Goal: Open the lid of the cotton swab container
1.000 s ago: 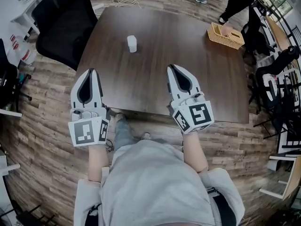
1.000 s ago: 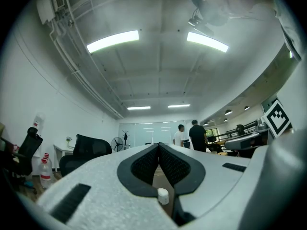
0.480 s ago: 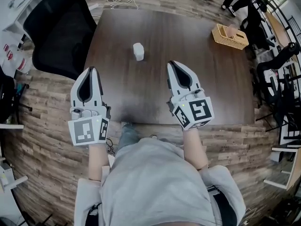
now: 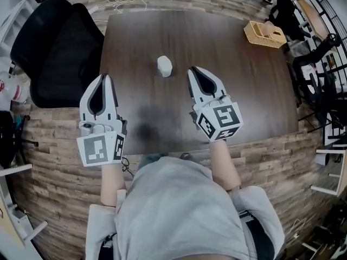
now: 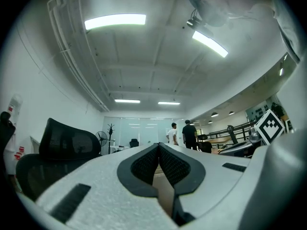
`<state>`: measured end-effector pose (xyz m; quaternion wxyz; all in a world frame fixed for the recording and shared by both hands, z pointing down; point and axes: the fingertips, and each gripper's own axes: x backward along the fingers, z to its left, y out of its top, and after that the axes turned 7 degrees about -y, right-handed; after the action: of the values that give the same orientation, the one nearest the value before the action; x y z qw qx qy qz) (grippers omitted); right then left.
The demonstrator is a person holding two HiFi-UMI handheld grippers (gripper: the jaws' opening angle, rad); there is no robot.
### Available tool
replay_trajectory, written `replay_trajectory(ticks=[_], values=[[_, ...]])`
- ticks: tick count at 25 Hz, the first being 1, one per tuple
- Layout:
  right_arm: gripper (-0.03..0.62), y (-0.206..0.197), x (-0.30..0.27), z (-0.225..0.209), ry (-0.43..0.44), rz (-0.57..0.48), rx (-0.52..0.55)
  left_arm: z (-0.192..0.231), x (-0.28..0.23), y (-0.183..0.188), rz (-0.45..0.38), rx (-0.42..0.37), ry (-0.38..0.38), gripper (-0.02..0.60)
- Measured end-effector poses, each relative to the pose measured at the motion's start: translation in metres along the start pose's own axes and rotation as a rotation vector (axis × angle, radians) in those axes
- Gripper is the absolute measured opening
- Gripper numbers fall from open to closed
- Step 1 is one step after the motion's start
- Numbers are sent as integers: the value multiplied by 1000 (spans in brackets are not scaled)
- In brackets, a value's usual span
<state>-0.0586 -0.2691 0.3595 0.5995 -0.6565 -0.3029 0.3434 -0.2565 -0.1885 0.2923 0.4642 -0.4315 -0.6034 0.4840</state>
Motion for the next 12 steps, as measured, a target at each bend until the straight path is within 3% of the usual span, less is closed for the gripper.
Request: replay_trajectory(ticks=[12], values=[[20,-99,-60,7,-64,245,-41,35,-42,-45,57,48,-105,9]])
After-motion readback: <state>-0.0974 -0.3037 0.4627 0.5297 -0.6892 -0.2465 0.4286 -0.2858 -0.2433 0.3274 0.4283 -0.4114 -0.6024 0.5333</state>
